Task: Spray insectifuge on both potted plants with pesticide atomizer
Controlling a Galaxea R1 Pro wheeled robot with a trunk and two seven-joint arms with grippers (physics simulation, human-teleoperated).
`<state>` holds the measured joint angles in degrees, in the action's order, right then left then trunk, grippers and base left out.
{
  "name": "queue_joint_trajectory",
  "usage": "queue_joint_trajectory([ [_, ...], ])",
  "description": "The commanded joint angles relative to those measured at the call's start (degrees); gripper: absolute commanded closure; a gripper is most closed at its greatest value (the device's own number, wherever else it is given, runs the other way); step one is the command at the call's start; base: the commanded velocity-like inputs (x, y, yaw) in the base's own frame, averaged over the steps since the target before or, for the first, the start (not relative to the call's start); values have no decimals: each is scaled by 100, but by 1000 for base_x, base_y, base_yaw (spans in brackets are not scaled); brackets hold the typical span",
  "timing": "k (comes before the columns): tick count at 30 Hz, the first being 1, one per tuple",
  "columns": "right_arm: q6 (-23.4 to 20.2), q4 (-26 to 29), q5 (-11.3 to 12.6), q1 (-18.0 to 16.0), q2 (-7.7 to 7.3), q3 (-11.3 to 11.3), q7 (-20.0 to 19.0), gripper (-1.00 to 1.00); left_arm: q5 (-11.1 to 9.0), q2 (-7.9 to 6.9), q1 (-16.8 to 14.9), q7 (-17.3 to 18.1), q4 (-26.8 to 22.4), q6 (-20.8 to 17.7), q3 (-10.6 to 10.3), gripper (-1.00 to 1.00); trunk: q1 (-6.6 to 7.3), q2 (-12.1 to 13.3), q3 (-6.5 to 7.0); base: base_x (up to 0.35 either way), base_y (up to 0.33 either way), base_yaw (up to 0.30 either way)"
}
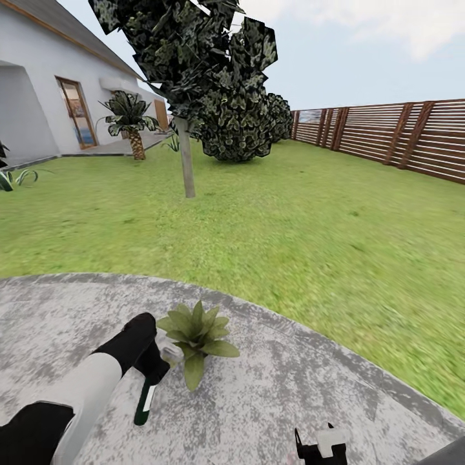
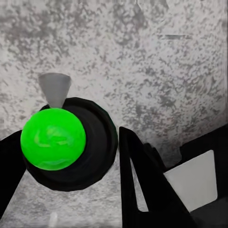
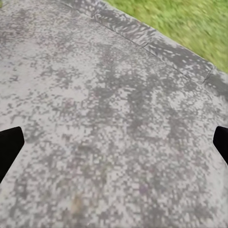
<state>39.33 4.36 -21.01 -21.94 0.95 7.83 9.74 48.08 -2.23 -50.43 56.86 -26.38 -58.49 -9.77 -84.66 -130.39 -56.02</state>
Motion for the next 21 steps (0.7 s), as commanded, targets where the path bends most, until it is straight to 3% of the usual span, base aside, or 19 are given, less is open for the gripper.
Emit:
queue_joint_trajectory([
  [1, 14, -5, -61, -4, 2, 39, 28, -100, 182, -6, -57, 275, -9, -17, -46, 100, 1, -2, -6, 6, 0, 0],
  [2, 14, -3, -61, -4, 1, 42, 28, -100, 391, 6, -88, 510, -8, -15, -65, 100, 1, -2, -6, 83, 0, 0],
  [5, 14, -5, -61, -4, 3, 39, 28, -100, 976, 60, -51, 714, 55, -21, -62, 100, 1, -2, -6, 235, 45, 0],
  [21, 14, -155, -64, 5, -23, 35, 28, -100, 1054, 91, -16, 739, 72, -16, -36, 100, 1, -2, -6, 64, 23, 0],
])
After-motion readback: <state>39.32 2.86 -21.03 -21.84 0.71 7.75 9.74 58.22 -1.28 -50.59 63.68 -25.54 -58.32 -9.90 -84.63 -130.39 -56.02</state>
